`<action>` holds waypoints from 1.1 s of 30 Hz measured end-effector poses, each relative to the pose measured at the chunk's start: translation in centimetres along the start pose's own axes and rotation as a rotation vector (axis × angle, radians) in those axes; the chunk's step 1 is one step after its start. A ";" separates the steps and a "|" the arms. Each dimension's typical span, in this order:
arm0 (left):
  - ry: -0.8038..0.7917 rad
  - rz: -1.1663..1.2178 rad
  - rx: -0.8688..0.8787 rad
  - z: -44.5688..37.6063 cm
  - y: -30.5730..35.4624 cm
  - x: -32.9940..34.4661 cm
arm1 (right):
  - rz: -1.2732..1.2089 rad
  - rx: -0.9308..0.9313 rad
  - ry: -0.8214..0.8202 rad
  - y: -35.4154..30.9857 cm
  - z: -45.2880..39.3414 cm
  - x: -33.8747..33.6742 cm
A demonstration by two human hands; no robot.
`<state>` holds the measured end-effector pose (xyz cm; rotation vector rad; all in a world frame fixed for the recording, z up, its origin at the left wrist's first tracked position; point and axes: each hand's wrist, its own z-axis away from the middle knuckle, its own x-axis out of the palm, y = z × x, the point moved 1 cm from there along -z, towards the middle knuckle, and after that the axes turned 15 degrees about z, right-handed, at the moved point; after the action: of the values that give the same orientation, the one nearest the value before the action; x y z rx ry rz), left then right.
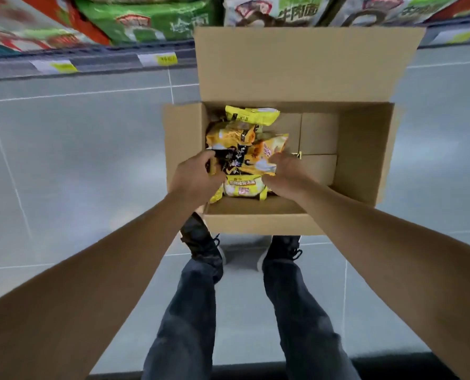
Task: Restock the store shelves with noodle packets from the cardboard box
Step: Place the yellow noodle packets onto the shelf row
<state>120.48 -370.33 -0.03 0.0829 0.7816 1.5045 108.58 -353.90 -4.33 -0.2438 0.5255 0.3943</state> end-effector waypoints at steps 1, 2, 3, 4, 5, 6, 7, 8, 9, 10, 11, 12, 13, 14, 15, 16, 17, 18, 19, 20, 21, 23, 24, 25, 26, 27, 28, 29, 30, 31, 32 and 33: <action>0.019 0.017 0.007 -1.1 -0.7 0.2 | 0.022 -0.005 0.015 -0.4 -1.4 0.7; 0.042 0.030 0.014 -2.2 -1.5 0.4 | 0.052 -0.012 0.042 -0.8 -3.0 1.4; 0.066 0.038 0.020 -3.3 -2.1 0.5 | 0.084 -0.023 0.078 -1.3 -4.4 1.9; 0.091 0.048 0.025 -4.2 -2.7 0.5 | 0.102 -0.039 0.114 -1.9 -5.8 2.4; 0.117 0.055 0.035 -5.1 -3.3 0.6 | 0.102 -0.059 0.147 -2.4 -7.0 2.8; 0.145 0.059 0.043 -6.2 -4.1 0.6 | 0.088 -0.077 0.175 -3.2 -8.5 3.4; 0.172 0.063 0.045 -7.1 -4.8 0.7 | 0.087 -0.085 0.191 -3.9 -9.9 3.9; 0.197 0.076 0.046 -7.9 -5.5 0.8 | 0.100 -0.091 0.199 -4.5 -11.2 4.3; 0.220 0.087 0.048 -8.6 -6.2 0.9 | 0.120 -0.092 0.198 -5.1 -12.2 4.6; 0.238 0.100 0.051 -9.1 -6.7 1.0 | 0.140 -0.086 0.208 -5.4 -13.2 4.9; 0.251 0.113 0.058 -9.4 -7.1 1.1 | 0.153 -0.079 0.227 -5.5 -13.9 5.1; 0.259 0.127 0.063 -9.6 -7.5 1.1 | 0.150 -0.073 0.260 -5.4 -14.4 5.2; 0.261 0.137 0.067 -9.6 -7.7 1.1 | 0.108 -0.069 0.303 -5.1 -14.6 5.2; 0.259 0.144 0.071 -9.5 -7.9 1.1 | 0.035 -0.073 0.355 -4.8 -14.6 5.1; 0.255 0.149 0.072 -9.2 -8.1 1.1 | -0.035 -0.077 0.398 -4.5 -14.0 4.7; 0.249 0.159 0.070 -8.9 -8.1 1.1 | -0.095 -0.083 0.429 -4.0 -13.3 4.3; 0.245 0.173 0.064 -8.5 -7.9 1.1 | -0.154 -0.073 0.445 -3.5 -12.4 3.7; 0.237 0.190 0.055 -8.0 -7.6 1.1 | -0.220 -0.059 0.458 -3.0 -11.4 3.0; 0.231 0.205 0.060 -7.5 -7.2 1.2 | -0.314 -0.012 0.452 -2.2 -10.1 2.0; 0.224 0.208 0.072 -7.0 -6.7 1.3 | -0.435 0.039 0.441 -1.7 -8.8 1.0; 0.216 0.216 0.085 -6.4 -6.1 1.3 | -0.572 0.094 0.398 -1.2 -7.4 0.1; 0.185 0.274 0.101 -5.5 -4.5 1.6 | -0.906 0.187 0.299 -0.4 -5.1 -1.6; 0.161 0.309 0.074 -5.3 -4.0 1.6 | -1.091 0.243 0.225 -0.3 -4.3 -1.7; 0.143 0.373 0.023 -4.7 -3.0 1.9 | -1.197 0.279 0.148 0.3 -3.2 -2.4; 0.121 0.438 -0.039 -4.5 -2.7 2.1 | -1.273 0.293 0.068 0.5 -2.4 -2.4; 0.099 0.528 -0.089 -4.2 -2.1 2.4 | -1.312 0.288 -0.003 1.1 -1.7 -2.6; 0.084 0.616 -0.120 -4.0 -1.7 2.6 | -1.342 0.276 -0.062 1.5 -1.0 -2.7; 0.071 0.687 -0.146 -3.7 -1.2 2.6 | -1.364 0.268 -0.110 1.9 -0.5 -2.6; 0.049 0.741 -0.163 -3.5 -1.0 2.6 | -1.383 0.253 -0.159 2.2 0.0 -2.7; 0.011 0.791 -0.165 -3.2 -0.6 2.5 | -1.386 0.237 -0.200 2.5 0.4 -2.9; -0.038 0.841 -0.155 -2.8 -0.3 2.4 | -1.348 0.217 -0.245 2.8 0.5 -3.0; -0.100 0.869 -0.146 -2.6 -0.1 2.4 | -1.280 0.192 -0.295 3.2 0.4 -3.1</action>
<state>118.93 -369.27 -3.04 0.4270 0.5670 2.3494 104.90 -351.83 -2.74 -0.2834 0.0423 -0.8531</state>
